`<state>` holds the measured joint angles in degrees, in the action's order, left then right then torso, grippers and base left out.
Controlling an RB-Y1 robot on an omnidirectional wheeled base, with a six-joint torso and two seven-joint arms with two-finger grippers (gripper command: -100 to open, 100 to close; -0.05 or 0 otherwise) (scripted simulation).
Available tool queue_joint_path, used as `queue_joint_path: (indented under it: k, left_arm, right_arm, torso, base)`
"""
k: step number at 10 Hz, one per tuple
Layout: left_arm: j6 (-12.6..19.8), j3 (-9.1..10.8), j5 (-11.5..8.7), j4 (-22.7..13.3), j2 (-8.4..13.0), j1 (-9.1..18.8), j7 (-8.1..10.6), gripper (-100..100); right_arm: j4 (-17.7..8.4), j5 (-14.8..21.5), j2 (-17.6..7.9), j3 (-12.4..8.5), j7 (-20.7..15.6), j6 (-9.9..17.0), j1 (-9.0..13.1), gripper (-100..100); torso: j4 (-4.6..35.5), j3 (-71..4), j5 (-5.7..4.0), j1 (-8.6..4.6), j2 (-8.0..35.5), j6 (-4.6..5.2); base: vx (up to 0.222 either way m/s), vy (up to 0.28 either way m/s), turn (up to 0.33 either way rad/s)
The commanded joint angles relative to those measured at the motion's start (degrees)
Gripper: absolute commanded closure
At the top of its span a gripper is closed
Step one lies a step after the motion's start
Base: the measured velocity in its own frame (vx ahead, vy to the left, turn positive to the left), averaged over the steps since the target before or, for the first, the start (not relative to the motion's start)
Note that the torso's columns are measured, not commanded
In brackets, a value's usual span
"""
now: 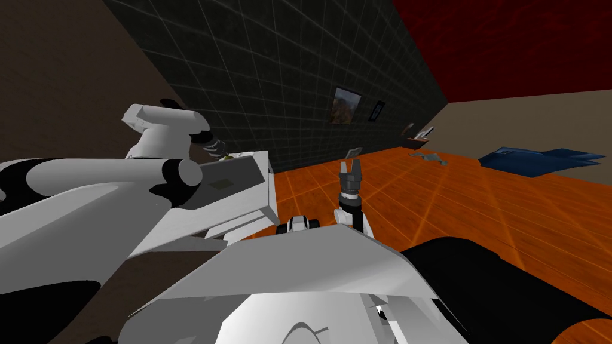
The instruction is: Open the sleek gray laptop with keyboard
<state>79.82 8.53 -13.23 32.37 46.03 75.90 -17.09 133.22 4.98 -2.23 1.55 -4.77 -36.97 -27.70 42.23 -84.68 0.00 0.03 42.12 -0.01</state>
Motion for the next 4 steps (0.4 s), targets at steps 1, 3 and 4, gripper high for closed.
queue_joint_path:
  k: [1,3,4]
  left_arm:
    - [1.84,-0.35,-2.33,-1.45,3.38,-0.95,-0.82,100]
    - [4.35,-0.38,-4.63,-0.36,6.70,-3.07,-1.29,100]
    - [4.77,-0.38,-4.63,-0.36,7.88,-3.07,-1.29,100]
  right_arm:
    - [0.00,0.00,0.00,0.00,0.00,0.00,0.00,0]
    - [0.00,0.00,0.00,0.00,0.00,0.00,0.00,0]
    - [0.00,0.00,0.00,0.00,0.00,0.00,0.00,0]
  torso:
    - [0.03,0.07,0.01,0.01,0.11,-0.01]
    - [0.03,0.06,0.00,-0.01,0.09,0.00]
    - [0.03,0.08,0.00,-0.03,0.11,0.04]
  base:
    - [0.082,0.007,-0.241]
    - [0.086,0.016,-0.212]
    - [0.072,0.017,-0.126]
